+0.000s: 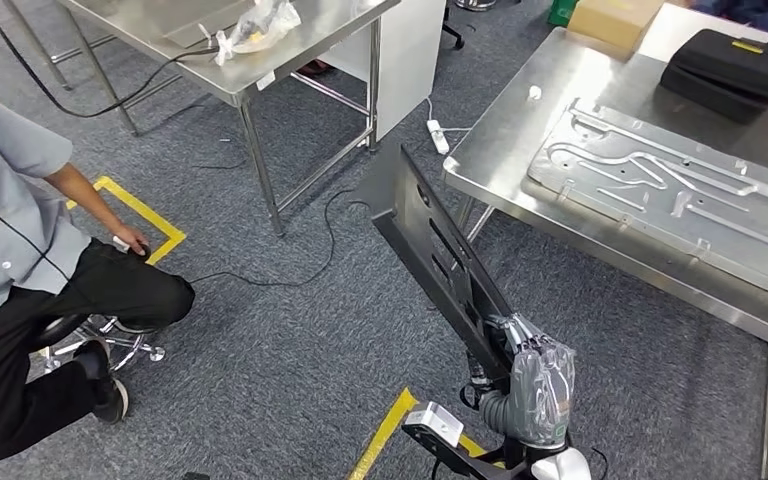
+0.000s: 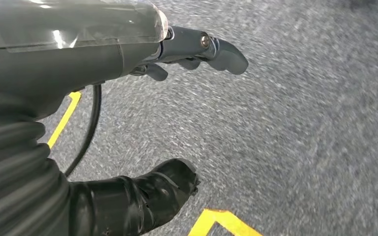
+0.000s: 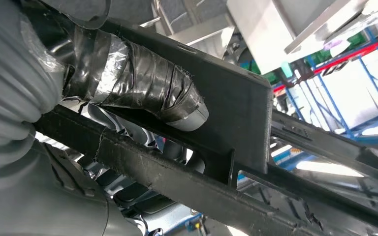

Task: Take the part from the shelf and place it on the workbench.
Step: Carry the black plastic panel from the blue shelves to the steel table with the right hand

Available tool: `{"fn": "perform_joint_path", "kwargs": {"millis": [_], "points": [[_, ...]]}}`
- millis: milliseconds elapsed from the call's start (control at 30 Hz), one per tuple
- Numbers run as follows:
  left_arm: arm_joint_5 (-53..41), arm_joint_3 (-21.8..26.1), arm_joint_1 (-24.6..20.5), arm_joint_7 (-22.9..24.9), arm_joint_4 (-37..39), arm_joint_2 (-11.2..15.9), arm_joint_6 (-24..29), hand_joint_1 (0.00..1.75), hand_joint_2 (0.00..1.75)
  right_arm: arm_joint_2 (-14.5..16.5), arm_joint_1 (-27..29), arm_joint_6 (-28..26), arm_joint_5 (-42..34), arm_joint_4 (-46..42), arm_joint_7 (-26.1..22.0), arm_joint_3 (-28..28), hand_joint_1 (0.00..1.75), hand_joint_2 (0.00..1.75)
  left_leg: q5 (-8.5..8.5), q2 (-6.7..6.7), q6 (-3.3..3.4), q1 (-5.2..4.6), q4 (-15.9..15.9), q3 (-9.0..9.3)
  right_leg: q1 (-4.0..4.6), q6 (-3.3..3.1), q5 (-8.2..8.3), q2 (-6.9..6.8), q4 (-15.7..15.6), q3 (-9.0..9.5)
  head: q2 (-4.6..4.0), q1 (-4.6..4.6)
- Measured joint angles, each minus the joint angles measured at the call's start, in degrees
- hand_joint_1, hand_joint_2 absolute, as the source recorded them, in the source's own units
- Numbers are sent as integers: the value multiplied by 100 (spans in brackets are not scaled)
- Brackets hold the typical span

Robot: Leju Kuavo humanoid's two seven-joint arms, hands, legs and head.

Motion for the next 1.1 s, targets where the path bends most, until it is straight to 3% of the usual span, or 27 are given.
{"fn": "perform_joint_path", "kwargs": {"millis": [67, 100, 133, 200, 267, 333, 400, 467, 533, 600, 633, 667, 700, 767, 833, 900, 933, 1000, 1033, 1100], "points": [[-2, 0, 11, -1, 0, 2, 0, 0, 175, 0, -10, 3, 1, 1, -4, 0, 175, 175, -10, 136, 35, -17, -11, 8, -22, 57, -298, -214, 671, -341, 0, 12], [-2, 0, 15, -1, 0, 3, -1, 0, 175, 0, -7, 4, 2, 3, -4, 0, 175, 175, -19, 205, 39, -22, -10, 11, -36, 74, -353, -242, 905, -466, 0, 12], [-2, 0, 16, -1, 0, 4, -1, 0, 175, -1, -5, 6, 3, 4, -5, 0, 175, 175, -32, 276, 40, -25, -9, 19, -45, 83, -306, -257, 958, -503, 0, 12], [-2, 0, 9, -1, 0, 6, -3, 0, 175, -1, -4, 8, 8, 5, -8, 0, 175, 175, -63, 403, 24, -28, -9, 57, -46, 67, 48, -339, 455, -255, 0, 13], [-3, 0, 3, -1, 0, 5, -4, 0, 175, -1, -17, 8, 15, 5, -12, 0, 175, 175, -102, 508, -13, -44, -10, 105, 17, -5, 312, -575, -254, 103, 0, 12], [-3, 0, 2, -1, 0, 4, -4, 0, 175, 0, -31, 8, 20, 4, -17, 0, 175, 175, -129, 607, -66, -66, -16, 131, 88, -87, 332, -688, -513, 208, 0, 8], [-3, 0, -7, -1, 0, 4, -4, 0, 175, 1, -24, 8, 21, 3, -20, 0, 175, 175, -156, 693, -126, -72, -28, 157, 77, -155, 351, -565, -552, 206, 0, 6], [-5, 0, -17, -2, 0, 8, -4, 0, 175, 3, -23, 9, 25, 3, -24, 0, 175, 175, -289, 529, -174, -66, 132, 121, 28, -220, 385, -444, -628, 251, 0, -3], [-8, 0, -12, -2, 0, 13, -5, 0, 175, 8, -38, 12, 31, 3, -27, 0, 175, 175, -600, 242, -201, -59, 707, -133, 6, -271, 398, -338, -658, 279, 0, -20], [-9, 0, 4, -1, 0, 13, -8, 0, 175, 12, -41, 15, 34, 6, -28, 0, 175, 175, -847, 141, -227, -52, 1387, -482, 6, -300, 387, -202, -634, 275, 0, -28], [-9, 0, 14, -1, 0, 14, -10, 0, 175, 12, -37, 17, 36, 9, -28, 0, 175, 175, -822, 128, -242, -43, 1514, -566, 4, -303, 379, -120, -618, 276, 0, -28], [-9, 0, 19, -1, 0, 16, -11, 0, 175, 12, -35, 20, 37, 13, -28, 0, 175, 175, -679, 121, -257, -28, 1412, -547, -3, -295, 369, -32, -595, 276, 0, -28], [-8, 1, 22, -1, 0, 19, -13, 0, 175, 12, -34, 26, 39, 16, -28, 0, 175, 175, -456, 91, -271, -7, 1109, -432, -13, -275, 353, 54, -563, 276, 0, -28], [-7, 2, 31, -2, 0, 25, -23, 0, 175, 12, -38, 41, 46, 19, -28, 0, 175, 175, -147, -162, -287, 39, 428, -157, -29, -209, 307, 200, -463, 234, 0, -30], [-9, 1, 26, -7, 0, 26, -47, 0, 175, 13, -39, 62, 57, 19, -32, 0, 175, 175, -110, -367, -258, 49, 166, -60, -34, -128, 293, 315, -391, 157, 0, -32], [-3, 2, 4, -22, 0, 25, -78, 0, 175, 13, -30, 73, 63, 19, -38, 0, 175, 175, -94, -286, -188, 38, 150, -60, -49, -55, 320, 412, -393, 108, 0, -35], [4, 3, -2, -33, 0, 26, -91, 0, 175, 13, -24, 73, 64, 19, -39, 0, 175, 175, -78, -222, -149, 39, 127, -46, -51, -28, 312, 351, -374, 93, 0, -31], [9, 5, 6, -50, 0, 26, -111, 0, 175, 11, -30, 74, 67, 19, -42, 0, 175, 175, -51, -77, -71, 51, 70, -14, -40, 19, 136, 48, -77, -44, 0, -15], [5, 5, 13, -56, 0, 28, -117, 0, 175, 10, -34, 77, 68, 19, -44, 0, 175, 175, -50, -4, -46, 41, 58, -4, -40, 40, -27, -128, 238, -191, 0, -5], [-2, 5, 25, -60, 0, 28, -125, 0, 175, 8, -38, 81, 71, 23, -46, 0, 175, 175, -64, 151, -22, 26, 55, 0, -60, 76, -308, -250, 919, -531, 0, -3]]}}
